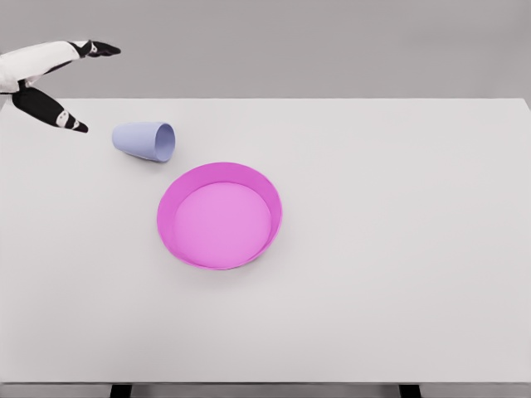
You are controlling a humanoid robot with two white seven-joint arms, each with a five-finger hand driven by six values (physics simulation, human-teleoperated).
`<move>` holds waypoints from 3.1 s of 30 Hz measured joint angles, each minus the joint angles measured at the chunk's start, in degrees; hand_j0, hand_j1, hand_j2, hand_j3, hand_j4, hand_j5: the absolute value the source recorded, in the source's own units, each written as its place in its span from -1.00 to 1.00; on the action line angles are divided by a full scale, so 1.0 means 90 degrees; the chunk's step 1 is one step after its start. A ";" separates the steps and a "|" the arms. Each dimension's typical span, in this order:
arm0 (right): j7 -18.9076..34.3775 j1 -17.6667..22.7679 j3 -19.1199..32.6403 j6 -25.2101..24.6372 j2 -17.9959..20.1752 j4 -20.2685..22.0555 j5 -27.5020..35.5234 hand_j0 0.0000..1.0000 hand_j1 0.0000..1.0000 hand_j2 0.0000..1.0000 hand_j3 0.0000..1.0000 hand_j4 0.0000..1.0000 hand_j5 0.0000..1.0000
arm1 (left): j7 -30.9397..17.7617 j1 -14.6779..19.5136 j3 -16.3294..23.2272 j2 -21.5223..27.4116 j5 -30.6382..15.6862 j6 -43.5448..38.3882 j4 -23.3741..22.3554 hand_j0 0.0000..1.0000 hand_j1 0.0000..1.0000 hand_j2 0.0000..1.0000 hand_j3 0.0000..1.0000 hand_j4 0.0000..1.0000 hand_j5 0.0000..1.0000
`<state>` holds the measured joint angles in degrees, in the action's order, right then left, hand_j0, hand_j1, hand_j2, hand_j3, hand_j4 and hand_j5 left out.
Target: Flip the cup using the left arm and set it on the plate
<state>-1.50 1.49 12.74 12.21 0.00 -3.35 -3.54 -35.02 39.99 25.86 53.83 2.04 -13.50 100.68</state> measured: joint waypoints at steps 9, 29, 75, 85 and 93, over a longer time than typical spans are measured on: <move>0.0000 0.0000 0.0000 0.0000 0.0000 0.0000 0.0000 1.00 1.00 1.00 1.00 1.00 1.00 | 0.0000 0.0205 0.0545 -0.0677 0.1252 -0.0337 -0.0035 1.00 1.00 1.00 1.00 1.00 1.00; 0.0000 0.0000 0.0000 0.0000 0.0000 0.0000 0.0000 1.00 1.00 1.00 1.00 1.00 1.00 | 0.0000 0.0381 0.1480 -0.1214 0.2153 -0.0368 -0.0911 1.00 1.00 1.00 1.00 1.00 1.00; 0.0000 0.0000 0.0000 0.0000 0.0000 0.0000 0.0000 1.00 1.00 1.00 1.00 1.00 1.00 | 0.0000 0.0537 0.1657 -0.2367 0.3408 -0.0075 -0.2360 1.00 1.00 1.00 1.00 1.00 1.00; 0.0000 0.0000 0.0000 0.0000 0.0000 0.0000 0.0000 1.00 1.00 1.00 1.00 1.00 1.00 | 0.0000 0.0576 0.1742 -0.2580 0.3580 -0.0049 -0.2557 1.00 1.00 1.00 1.00 1.00 1.00; 0.0000 0.0000 0.0000 0.0000 0.0000 0.0000 0.0000 1.00 1.00 1.00 1.00 1.00 1.00 | 0.0000 0.0586 0.1775 -0.2650 0.3823 0.0018 -0.2779 1.00 1.00 1.00 1.00 1.00 1.00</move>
<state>-1.50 1.49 12.74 12.21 0.00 -3.35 -3.54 -35.03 45.26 41.84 29.98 36.45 -13.34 75.67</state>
